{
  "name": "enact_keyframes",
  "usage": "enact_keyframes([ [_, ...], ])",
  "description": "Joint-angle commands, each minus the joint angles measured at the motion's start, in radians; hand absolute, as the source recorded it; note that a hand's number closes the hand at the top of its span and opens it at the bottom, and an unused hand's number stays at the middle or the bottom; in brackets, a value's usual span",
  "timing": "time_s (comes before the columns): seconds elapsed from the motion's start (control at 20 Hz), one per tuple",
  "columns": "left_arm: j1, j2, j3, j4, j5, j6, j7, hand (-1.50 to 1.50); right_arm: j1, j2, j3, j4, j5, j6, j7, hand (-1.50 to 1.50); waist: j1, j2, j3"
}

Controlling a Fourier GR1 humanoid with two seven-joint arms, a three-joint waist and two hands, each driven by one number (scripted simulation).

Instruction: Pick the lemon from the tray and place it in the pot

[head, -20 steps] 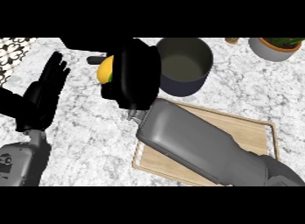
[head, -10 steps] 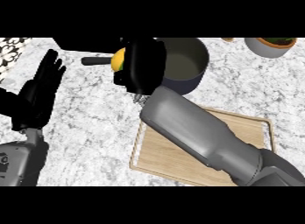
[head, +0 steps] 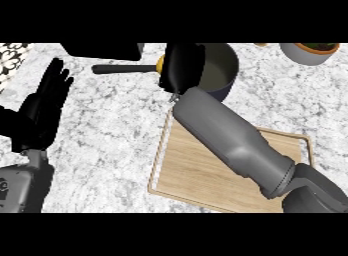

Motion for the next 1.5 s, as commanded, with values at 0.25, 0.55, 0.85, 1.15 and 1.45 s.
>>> enact_keyframes([
  [0.25, -0.022, -0.012, -0.008, 0.030, -0.014, 0.006, -0.009, 0.00, 0.090, 0.008, -0.114, 0.090, -0.219, -0.153, -0.035, -1.50, 0.007, 0.014, 0.002],
  [0.55, -0.058, -0.033, -0.020, 0.035, -0.017, 0.014, -0.011, 0.00, 0.109, 0.008, -0.190, 0.027, -0.431, -0.194, -0.289, -1.50, 0.021, 0.022, 0.004],
  [0.85, -0.043, -0.005, -0.010, 0.009, -0.012, -0.003, 0.014, 0.00, 0.176, 0.008, -0.236, -0.093, -0.542, -0.423, -0.494, -1.50, 0.025, 0.015, 0.006],
  [1.15, 0.013, -0.014, 0.000, -0.016, -0.006, 0.004, 0.006, 0.00, 0.263, 0.008, -0.316, -0.180, -0.728, -0.478, -0.707, -1.50, -0.014, 0.002, 0.005],
  [1.45, 0.087, 0.041, 0.076, -0.056, 0.014, -0.015, -0.005, 0.00, 0.378, -0.001, -0.424, -0.273, -0.859, -0.312, -0.967, -1.50, -0.070, -0.015, 0.003],
])
